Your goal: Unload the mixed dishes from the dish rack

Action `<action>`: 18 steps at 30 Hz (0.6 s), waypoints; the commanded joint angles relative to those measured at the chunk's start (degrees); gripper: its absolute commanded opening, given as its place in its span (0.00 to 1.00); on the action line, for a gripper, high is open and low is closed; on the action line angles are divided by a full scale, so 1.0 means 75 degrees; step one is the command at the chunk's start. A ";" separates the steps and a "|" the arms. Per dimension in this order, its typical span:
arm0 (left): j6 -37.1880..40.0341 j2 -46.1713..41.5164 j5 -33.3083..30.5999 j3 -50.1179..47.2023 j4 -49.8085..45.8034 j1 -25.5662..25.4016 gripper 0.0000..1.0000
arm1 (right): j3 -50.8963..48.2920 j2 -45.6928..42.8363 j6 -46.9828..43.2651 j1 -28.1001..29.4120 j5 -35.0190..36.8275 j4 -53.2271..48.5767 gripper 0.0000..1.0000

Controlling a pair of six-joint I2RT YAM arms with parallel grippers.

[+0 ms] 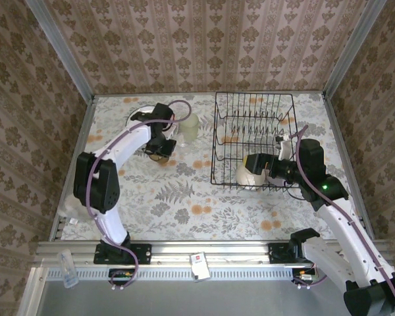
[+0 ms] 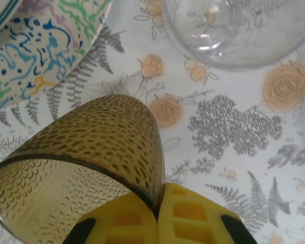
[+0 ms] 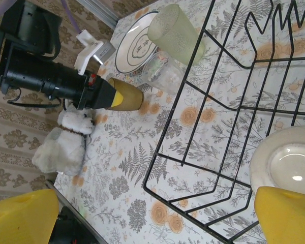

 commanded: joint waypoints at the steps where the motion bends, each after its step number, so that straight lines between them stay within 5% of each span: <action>1: -0.0031 0.0262 -0.0391 0.0387 -0.0138 0.0007 0.00 | -0.0075 -0.0127 -0.0175 0.0043 0.0133 -0.0185 1.00; 18: -0.0004 0.1108 -0.0837 0.1116 -0.0379 -0.0368 0.00 | -0.0114 -0.0138 -0.0249 0.0039 0.0162 -0.0239 1.00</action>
